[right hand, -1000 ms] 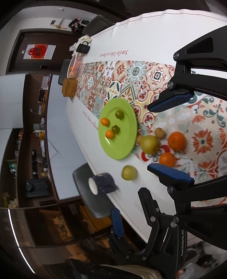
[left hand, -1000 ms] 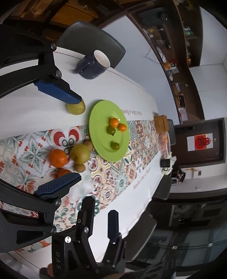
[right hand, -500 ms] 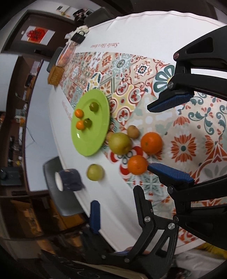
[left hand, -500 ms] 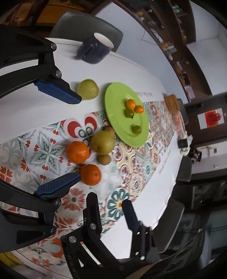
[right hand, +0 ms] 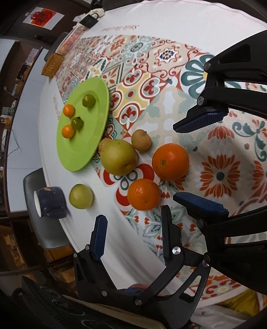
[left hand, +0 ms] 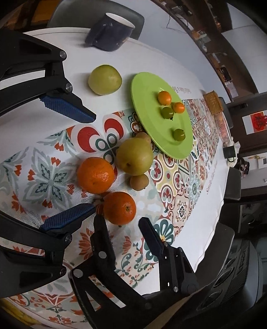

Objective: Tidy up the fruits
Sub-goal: 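Move both tools back toward the large oranges on the runner, then grasp a large orange with the left tool while the right tool grasps another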

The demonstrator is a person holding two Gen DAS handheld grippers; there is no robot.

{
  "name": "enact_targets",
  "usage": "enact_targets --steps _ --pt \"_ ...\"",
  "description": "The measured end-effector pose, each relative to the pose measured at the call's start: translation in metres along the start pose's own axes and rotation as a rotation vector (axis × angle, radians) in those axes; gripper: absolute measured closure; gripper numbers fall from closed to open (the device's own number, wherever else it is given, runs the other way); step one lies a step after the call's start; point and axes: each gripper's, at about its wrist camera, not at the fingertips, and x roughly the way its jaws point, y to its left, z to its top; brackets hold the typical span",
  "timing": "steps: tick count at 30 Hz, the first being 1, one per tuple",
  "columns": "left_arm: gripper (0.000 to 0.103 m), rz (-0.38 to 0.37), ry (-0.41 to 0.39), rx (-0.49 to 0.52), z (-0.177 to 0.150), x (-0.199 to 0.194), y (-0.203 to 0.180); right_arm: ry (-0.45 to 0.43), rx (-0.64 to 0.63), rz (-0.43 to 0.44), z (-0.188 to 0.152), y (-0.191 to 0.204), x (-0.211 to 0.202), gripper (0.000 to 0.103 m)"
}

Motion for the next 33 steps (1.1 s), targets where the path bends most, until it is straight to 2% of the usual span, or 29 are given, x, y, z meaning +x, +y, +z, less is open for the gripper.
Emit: enact_targets --steps 8,11,14,19,27,33 --pt "0.024 -0.034 0.018 -0.030 0.001 0.016 0.005 0.024 -0.006 0.037 0.004 -0.004 0.013 0.051" --pt "0.027 -0.042 0.024 -0.053 0.001 0.020 0.008 0.025 0.003 0.044 0.006 -0.006 0.018 0.053" --pt "0.031 -0.055 0.021 -0.078 0.001 0.022 0.011 0.024 0.012 0.062 0.007 -0.006 0.022 0.060" --pt "0.036 -0.068 0.024 -0.110 0.002 0.026 0.009 0.005 0.066 0.070 0.005 -0.014 0.020 0.060" --pt "0.063 -0.109 0.038 -0.175 0.002 0.028 0.004 -0.059 0.188 0.039 -0.008 -0.023 0.006 0.060" --pt "0.063 -0.088 0.035 -0.250 -0.001 0.019 0.006 -0.104 0.247 0.021 -0.011 -0.025 -0.002 0.060"
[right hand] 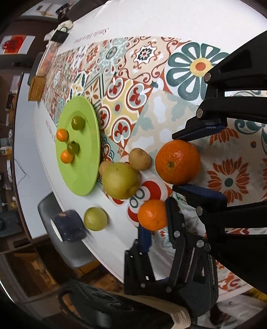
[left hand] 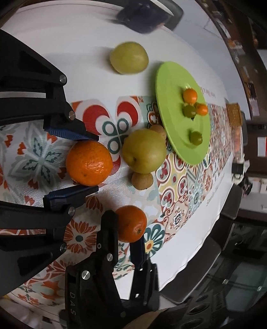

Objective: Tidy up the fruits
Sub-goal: 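Grasp a large orange with the left tool while the right tool grasps another, then carry both large oranges over the green plate and open both tools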

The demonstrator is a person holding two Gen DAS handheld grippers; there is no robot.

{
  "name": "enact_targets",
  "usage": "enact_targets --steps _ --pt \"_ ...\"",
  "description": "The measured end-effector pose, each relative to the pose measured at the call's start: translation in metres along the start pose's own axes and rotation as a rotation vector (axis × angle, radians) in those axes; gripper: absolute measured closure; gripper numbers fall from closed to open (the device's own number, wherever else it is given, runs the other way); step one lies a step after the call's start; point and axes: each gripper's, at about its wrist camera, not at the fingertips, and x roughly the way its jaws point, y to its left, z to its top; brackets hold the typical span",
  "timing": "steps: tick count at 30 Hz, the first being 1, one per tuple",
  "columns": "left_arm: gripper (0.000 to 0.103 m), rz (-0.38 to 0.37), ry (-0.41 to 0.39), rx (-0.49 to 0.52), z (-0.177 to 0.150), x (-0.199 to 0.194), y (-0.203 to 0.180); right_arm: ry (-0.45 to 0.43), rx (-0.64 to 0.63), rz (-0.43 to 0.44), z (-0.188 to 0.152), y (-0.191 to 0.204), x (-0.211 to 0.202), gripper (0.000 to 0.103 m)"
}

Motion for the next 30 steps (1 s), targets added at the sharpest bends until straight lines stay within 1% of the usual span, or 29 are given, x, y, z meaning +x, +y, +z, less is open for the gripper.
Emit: enact_targets --steps 6,13,19,24,30 --pt "0.063 0.034 -0.048 -0.089 -0.002 -0.023 0.004 -0.056 0.047 -0.004 -0.002 0.002 -0.012 0.060" --pt "0.063 0.081 -0.104 -0.143 0.000 -0.053 0.005 -0.127 0.090 -0.007 0.000 0.007 -0.032 0.060" --pt "0.063 0.113 -0.161 -0.147 0.008 -0.077 0.003 -0.191 0.091 -0.027 0.007 0.012 -0.055 0.060" --pt "0.063 0.128 -0.210 -0.141 0.020 -0.098 0.003 -0.247 0.093 -0.024 0.018 0.014 -0.073 0.060" --pt "0.063 0.152 -0.245 -0.135 0.040 -0.109 0.007 -0.301 0.085 -0.032 0.038 0.015 -0.085 0.060"
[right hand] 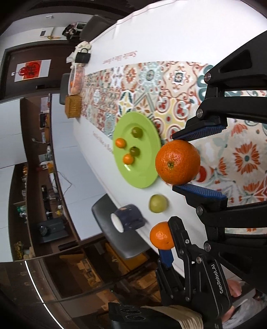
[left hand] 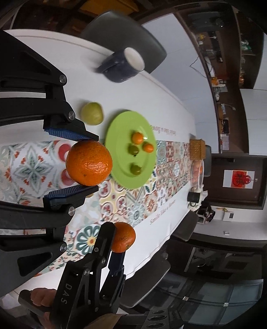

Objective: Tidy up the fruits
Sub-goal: 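Carry both large oranges over the green plate and open both tools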

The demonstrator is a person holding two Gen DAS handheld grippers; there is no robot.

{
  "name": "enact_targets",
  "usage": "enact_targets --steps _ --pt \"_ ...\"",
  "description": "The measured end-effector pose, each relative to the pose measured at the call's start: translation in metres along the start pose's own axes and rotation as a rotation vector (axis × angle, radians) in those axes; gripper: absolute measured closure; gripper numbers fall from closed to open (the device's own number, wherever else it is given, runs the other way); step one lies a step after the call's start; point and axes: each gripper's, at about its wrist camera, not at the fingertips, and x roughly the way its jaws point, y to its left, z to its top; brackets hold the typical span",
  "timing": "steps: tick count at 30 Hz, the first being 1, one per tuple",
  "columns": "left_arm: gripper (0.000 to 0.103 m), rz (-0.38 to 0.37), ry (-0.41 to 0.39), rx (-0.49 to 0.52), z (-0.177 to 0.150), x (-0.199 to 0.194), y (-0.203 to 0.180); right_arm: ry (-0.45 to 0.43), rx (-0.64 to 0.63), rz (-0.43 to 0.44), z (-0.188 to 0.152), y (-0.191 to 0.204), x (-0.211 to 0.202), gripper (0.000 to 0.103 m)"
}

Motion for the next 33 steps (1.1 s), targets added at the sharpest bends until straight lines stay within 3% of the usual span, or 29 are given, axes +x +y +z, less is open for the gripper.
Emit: enact_targets --steps 17,33 --pt "0.063 0.007 0.008 -0.013 0.055 0.046 0.034 -0.010 -0.004 -0.020 0.058 -0.008 0.044 0.060" --pt "0.063 -0.018 0.183 -0.068 0.070 0.141 0.064 0.143 -0.004 -0.023 0.069 -0.025 0.128 0.060"
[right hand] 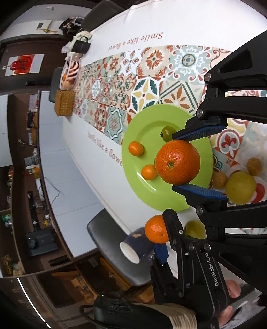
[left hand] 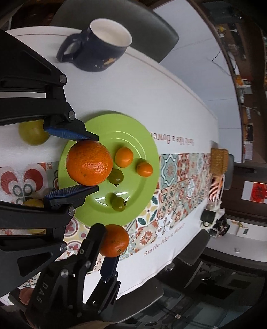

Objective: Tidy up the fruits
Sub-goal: 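Carry both large oranges over the green plate and open both tools, then move both tools back toward the green pears on the table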

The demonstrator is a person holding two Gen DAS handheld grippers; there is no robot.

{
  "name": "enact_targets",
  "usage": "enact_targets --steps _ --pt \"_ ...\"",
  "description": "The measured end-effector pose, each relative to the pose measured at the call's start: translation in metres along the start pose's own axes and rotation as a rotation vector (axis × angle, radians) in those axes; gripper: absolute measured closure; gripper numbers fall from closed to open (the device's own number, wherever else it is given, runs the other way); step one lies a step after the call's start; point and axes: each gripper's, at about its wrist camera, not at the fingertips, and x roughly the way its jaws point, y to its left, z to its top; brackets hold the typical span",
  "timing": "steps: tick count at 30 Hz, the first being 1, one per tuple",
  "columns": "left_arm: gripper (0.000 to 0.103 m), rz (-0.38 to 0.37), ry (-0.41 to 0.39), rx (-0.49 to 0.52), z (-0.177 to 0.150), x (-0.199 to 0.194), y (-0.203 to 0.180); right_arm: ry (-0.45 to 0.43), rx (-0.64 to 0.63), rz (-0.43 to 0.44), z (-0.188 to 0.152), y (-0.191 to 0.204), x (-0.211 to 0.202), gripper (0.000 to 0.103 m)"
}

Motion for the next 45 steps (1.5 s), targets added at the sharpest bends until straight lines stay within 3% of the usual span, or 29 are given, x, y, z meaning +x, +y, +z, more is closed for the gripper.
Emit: enact_targets --steps 10,14,25,30,37,39,45 --pt "0.062 0.012 0.042 0.035 -0.001 0.021 -0.004 0.067 0.043 0.005 -0.005 -0.013 0.032 0.060" --pt "0.048 0.035 0.016 0.034 -0.002 0.013 -0.004 0.059 0.045 -0.010 -0.005 -0.014 0.032 0.053" --pt "0.033 0.113 -0.113 0.059 -0.027 -0.050 -0.018 -0.057 0.004 -0.063 -0.016 -0.003 -0.027 0.050" --pt "0.028 0.122 -0.160 0.069 -0.043 -0.078 -0.026 -0.119 -0.038 -0.087 -0.030 0.007 -0.061 0.042" --pt "0.019 0.151 -0.220 0.069 -0.071 -0.114 -0.035 -0.157 -0.064 -0.099 -0.047 0.018 -0.096 0.042" --pt "0.017 0.159 -0.230 0.059 -0.080 -0.122 -0.035 -0.163 -0.057 -0.098 -0.052 0.022 -0.103 0.037" --pt "0.013 0.180 -0.227 0.035 -0.103 -0.136 -0.028 -0.154 -0.055 -0.087 -0.067 0.039 -0.112 0.036"
